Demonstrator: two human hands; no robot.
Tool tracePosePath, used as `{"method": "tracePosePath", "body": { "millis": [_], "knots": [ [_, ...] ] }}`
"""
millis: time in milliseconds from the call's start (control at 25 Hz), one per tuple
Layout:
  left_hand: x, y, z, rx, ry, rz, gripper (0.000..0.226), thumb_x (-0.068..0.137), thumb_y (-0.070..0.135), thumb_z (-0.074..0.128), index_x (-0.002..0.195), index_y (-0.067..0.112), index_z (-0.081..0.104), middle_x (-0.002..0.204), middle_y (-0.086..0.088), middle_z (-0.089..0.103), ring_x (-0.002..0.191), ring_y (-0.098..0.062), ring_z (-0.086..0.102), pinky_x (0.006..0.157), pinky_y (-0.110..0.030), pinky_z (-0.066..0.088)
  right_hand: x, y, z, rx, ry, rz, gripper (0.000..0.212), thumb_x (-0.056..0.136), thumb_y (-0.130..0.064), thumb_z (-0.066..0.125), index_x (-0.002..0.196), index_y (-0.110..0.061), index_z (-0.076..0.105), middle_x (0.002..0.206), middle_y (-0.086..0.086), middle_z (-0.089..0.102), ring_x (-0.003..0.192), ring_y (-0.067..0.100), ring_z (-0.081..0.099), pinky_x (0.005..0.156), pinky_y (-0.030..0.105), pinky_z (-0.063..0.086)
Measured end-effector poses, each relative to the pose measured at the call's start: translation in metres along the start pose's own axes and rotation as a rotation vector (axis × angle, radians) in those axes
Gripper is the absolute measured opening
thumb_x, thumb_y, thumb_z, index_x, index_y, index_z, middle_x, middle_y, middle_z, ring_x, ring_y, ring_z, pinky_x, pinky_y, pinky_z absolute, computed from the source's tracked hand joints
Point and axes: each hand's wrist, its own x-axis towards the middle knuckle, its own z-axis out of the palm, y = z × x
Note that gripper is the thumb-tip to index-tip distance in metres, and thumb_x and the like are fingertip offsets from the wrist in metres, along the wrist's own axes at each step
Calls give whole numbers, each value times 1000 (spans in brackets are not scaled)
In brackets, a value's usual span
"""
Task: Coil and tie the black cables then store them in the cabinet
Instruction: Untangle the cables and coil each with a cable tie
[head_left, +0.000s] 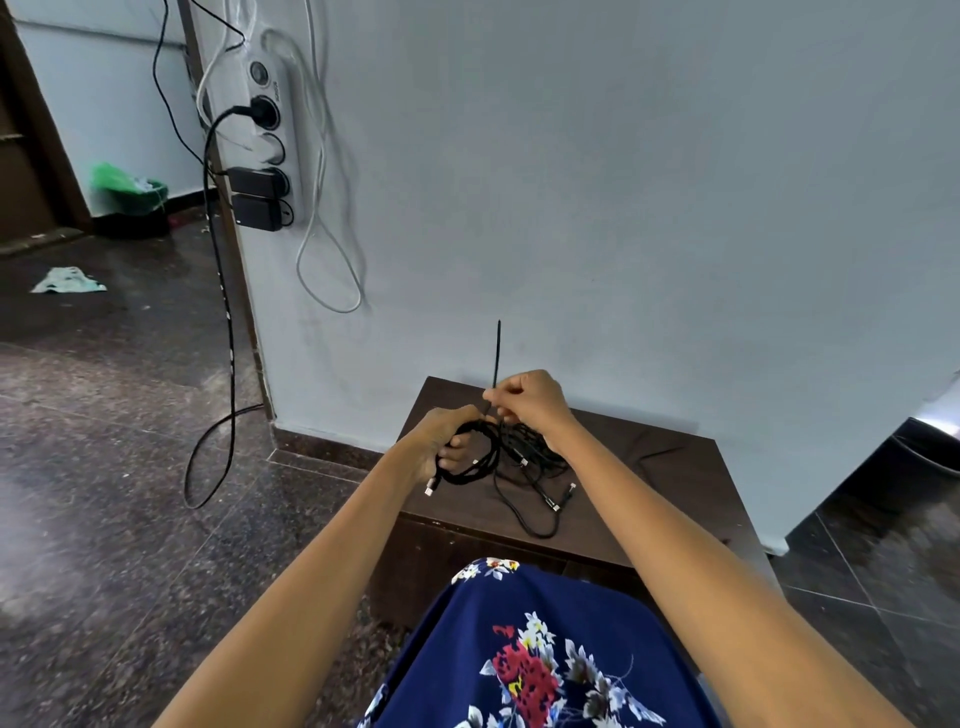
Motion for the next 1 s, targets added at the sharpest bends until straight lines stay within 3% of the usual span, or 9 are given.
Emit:
{"method": "tracePosePath", "body": {
  "millis": [120, 280, 440, 560, 680, 800, 840, 920, 1000],
  "knots": [
    [-1, 5, 6, 4, 6, 32, 22, 88, 21, 47, 86, 10, 66, 36, 7, 25, 27, -7, 16, 36, -12, 16, 10, -4, -1, -105, 183, -35, 18, 86, -19, 68, 90, -3, 73, 73, 8, 68, 66, 16, 61, 83, 36, 56],
    [0, 8, 10, 13, 25, 14, 21, 90, 21, 46, 78, 12, 61, 36, 8, 21, 27, -6, 14, 35, -10, 14, 13, -1, 0, -98, 184, -26, 18, 87, -21, 67, 91, -5, 73, 75, 11, 70, 67, 17, 63, 87, 41, 56],
    [3, 2, 21, 0, 53, -6, 34, 88, 21, 47, 58, 21, 31, 35, 8, 21, 28, -7, 13, 35, -13, 11, 14, 12, -1, -113, 227, -24, 16, 87, -20, 66, 87, -6, 74, 76, 13, 72, 69, 20, 65, 83, 41, 57],
    [12, -4, 30, -23, 89, -18, 35, 88, 20, 47, 57, 21, 31, 34, 8, 21, 27, -7, 12, 37, -13, 10, 14, 24, -1, -70, 231, 1, 18, 88, -19, 65, 87, -3, 73, 76, 13, 72, 71, 22, 67, 76, 34, 58],
    [25, -15, 39, -137, 144, -20, 33, 89, 18, 46, 58, 19, 35, 33, 8, 23, 25, -6, 13, 34, -10, 11, 13, 40, -11, 227, 21, 107, 26, 93, -28, 59, 96, -5, 70, 78, 4, 68, 75, 16, 64, 68, 21, 55],
    [45, -22, 61, -347, 206, -15, 29, 91, 16, 45, 63, 13, 47, 29, 8, 33, 21, -5, 22, 29, -8, 19, 8, 64, -26, 476, -343, 233, 40, 91, -54, 50, 101, -21, 70, 95, 1, 71, 89, 16, 67, 82, 32, 55],
    [55, -23, 71, -397, 226, -24, 28, 91, 16, 46, 64, 11, 49, 29, 6, 37, 20, -5, 26, 29, -8, 21, 8, 76, -30, 602, -393, 248, 43, 90, -56, 50, 103, -21, 70, 96, 2, 71, 88, 17, 68, 83, 36, 55],
    [80, -24, 91, -472, 244, -48, 27, 91, 17, 48, 65, 10, 50, 30, 6, 39, 20, -6, 27, 29, -9, 21, 10, 104, -40, 782, -370, 244, 38, 90, -50, 54, 104, -18, 70, 97, 4, 71, 87, 19, 67, 85, 39, 54],
    [110, -27, 113, -545, 260, -66, 28, 92, 19, 50, 65, 12, 49, 33, 6, 38, 23, -6, 26, 31, -13, 23, 13, 135, -48, 775, -296, 224, 22, 90, -38, 59, 101, -22, 70, 97, 1, 71, 87, 18, 66, 82, 36, 56]
  ]
}}
